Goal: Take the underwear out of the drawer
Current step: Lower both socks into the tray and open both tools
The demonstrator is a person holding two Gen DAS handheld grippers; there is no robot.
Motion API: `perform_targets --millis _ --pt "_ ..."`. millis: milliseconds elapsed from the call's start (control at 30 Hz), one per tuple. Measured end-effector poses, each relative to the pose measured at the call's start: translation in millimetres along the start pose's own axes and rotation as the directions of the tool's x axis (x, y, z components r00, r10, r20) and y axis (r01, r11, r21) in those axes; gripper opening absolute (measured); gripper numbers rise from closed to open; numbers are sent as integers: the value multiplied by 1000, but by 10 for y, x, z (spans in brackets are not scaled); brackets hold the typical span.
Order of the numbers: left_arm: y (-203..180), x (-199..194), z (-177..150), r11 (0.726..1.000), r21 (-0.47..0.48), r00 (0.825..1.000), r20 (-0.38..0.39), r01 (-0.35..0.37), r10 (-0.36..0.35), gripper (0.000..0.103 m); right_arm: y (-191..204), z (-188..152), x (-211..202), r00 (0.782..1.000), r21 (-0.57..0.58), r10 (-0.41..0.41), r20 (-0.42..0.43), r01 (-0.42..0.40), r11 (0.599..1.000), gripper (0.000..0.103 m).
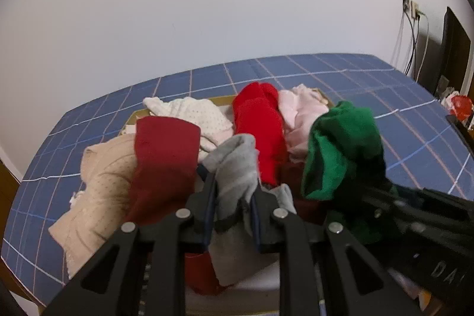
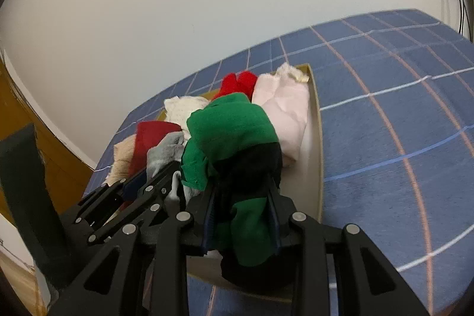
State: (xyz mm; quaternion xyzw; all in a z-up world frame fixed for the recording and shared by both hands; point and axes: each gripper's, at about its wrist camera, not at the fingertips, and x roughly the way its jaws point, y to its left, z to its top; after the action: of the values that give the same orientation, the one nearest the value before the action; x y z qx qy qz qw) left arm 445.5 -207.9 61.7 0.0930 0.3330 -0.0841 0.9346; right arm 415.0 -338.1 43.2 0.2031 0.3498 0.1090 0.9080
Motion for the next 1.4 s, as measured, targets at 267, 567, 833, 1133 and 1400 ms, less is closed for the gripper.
perform_targets --millis 267,567,833,1133,1400 --pt "-84 222 -4 999 36 999 -35 -8 9 19 -106 56 143 996 1 -89 7 89 996 33" --pt "125 322 -33 999 -43 999 -40 12 -13 59 -29 20 194 989 -117 -122 84 131 984 40" --pt "233 -200 -200 998 -61 1000 18 22 -21 103 -152 -12 -171 986 -29 86 145 -82 996 64" --pt "906 -761 -651 974 -183 985 87 -133 151 101 244 -234 -646 963 -162 39 268 5 987 48" --pt "1422 -560 -414 949 -183 962 53 -256 269 77 718 -161 -225 983 -232 127 136 -93 968 38"
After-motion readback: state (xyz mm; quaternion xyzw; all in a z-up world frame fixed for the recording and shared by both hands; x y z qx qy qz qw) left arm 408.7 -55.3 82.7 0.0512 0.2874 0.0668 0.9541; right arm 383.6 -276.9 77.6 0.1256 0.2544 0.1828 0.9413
